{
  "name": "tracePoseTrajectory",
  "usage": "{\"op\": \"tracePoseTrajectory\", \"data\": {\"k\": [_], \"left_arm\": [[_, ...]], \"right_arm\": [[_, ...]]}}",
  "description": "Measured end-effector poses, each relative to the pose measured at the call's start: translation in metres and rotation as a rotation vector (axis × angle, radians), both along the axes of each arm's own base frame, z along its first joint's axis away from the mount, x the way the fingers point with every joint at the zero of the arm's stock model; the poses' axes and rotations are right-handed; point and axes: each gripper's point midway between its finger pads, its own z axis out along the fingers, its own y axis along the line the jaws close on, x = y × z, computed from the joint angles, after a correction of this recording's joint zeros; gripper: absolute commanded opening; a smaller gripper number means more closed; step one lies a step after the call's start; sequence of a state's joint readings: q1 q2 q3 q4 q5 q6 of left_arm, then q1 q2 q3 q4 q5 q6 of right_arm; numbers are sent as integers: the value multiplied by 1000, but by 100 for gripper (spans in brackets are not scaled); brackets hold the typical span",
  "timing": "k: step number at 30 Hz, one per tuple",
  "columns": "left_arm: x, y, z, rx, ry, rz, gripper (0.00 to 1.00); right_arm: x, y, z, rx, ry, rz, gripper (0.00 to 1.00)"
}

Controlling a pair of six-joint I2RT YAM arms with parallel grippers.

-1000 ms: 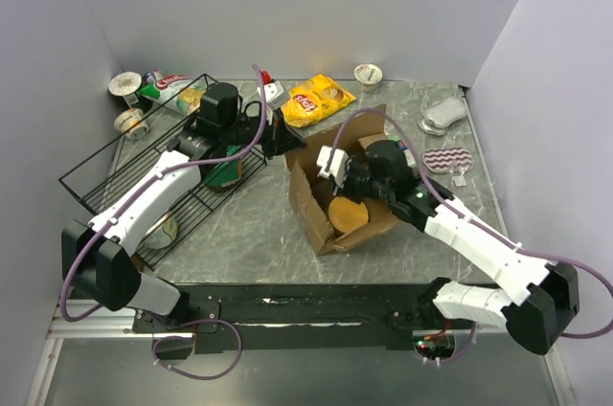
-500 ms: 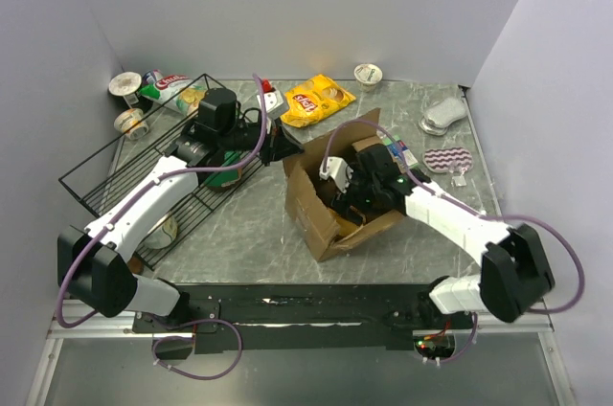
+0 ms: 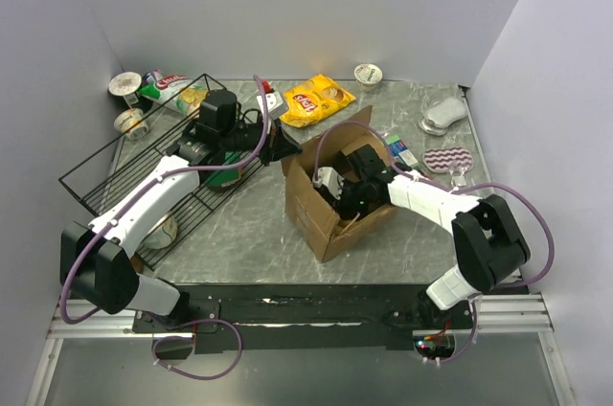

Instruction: Unpack the express box

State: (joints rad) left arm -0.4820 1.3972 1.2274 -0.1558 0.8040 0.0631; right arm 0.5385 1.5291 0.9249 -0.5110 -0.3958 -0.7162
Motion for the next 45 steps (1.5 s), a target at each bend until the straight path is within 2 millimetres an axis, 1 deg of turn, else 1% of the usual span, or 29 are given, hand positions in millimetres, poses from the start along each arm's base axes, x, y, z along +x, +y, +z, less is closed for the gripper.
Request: {"op": "tracePoseTrajectory", "data": {"k": [1,5,7,8,9,10,11,13,14,15,17,18,19,20,22,24,25,28,30,32,34,35,37,39,40,43,44,45], "left_arm": [[1,0,-1,1,1,3,1],[5,1,-1,0,-5,12,1],[5,0,0,-4,-12,10,1],[5,-1,1,-5,-16,8,1],[5,-2,1,-6,-20,6,1],[5,-2,1,-7,-24,6,1],[5,-2,1,-6,-27,5,1],[5,-1,1,-4,-32,3,1],[5,-1,1,-1,-40,1,1],[6,-1,0,0,-44,0,1],[6,-1,0,2,-49,0,1],[6,-1,0,3,-50,0,1],[6,-1,-2,5,-52,1,1],[7,0,-3,8,-53,3,1],[9,1,-5,15,-57,12,1],[11,4,-7,22,-59,22,1],[12,5,-8,26,-57,27,1],[17,12,-12,48,-71,43,1],[20,20,-12,56,-74,59,1],[23,33,-11,65,-61,91,1],[24,46,-12,74,-55,121,1],[24,52,-12,78,-54,132,1],[20,58,-12,86,-56,143,1],[16,61,-11,93,-64,147,1],[15,63,-11,98,-68,152,1],[13,65,-12,110,-77,162,1],[13,66,-13,113,-79,167,1],[13,67,-13,115,-80,170,1]], "right_arm": [[-1,0,0,-1,1,15,1],[-2,-1,10,-2,-1,33,0],[-6,-3,21,11,0,24,0],[-8,-2,31,28,-5,22,0],[-10,-1,44,54,-22,21,0],[-11,1,62,87,-52,24,0],[-10,4,84,128,-95,29,0],[-8,11,139,226,-216,43,0],[-8,13,161,263,-263,49,0],[-10,15,190,310,-322,55,0],[-15,14,238,383,-420,60,0],[-19,13,256,409,-454,59,0],[-23,11,269,429,-475,51,0],[-26,8,277,441,-487,37,0],[-27,-1,286,450,-499,-15,0],[-18,-16,287,436,-505,-96,0],[-10,-27,287,420,-514,-162,0],[22,-75,283,361,-554,-398,0],[38,-105,280,328,-567,-540,0],[50,-126,276,312,-573,-641,0],[62,-145,265,300,-560,-738,0],[66,-150,256,292,-545,-763,0],[70,-157,230,258,-488,-797,0],[72,-157,193,214,-399,-805,0],[71,-157,179,194,-364,-803,0],[65,-158,128,125,-242,-794,0],[61,-158,114,104,-206,-790,0],[57,-159,104,89,-181,-788,0]]}}
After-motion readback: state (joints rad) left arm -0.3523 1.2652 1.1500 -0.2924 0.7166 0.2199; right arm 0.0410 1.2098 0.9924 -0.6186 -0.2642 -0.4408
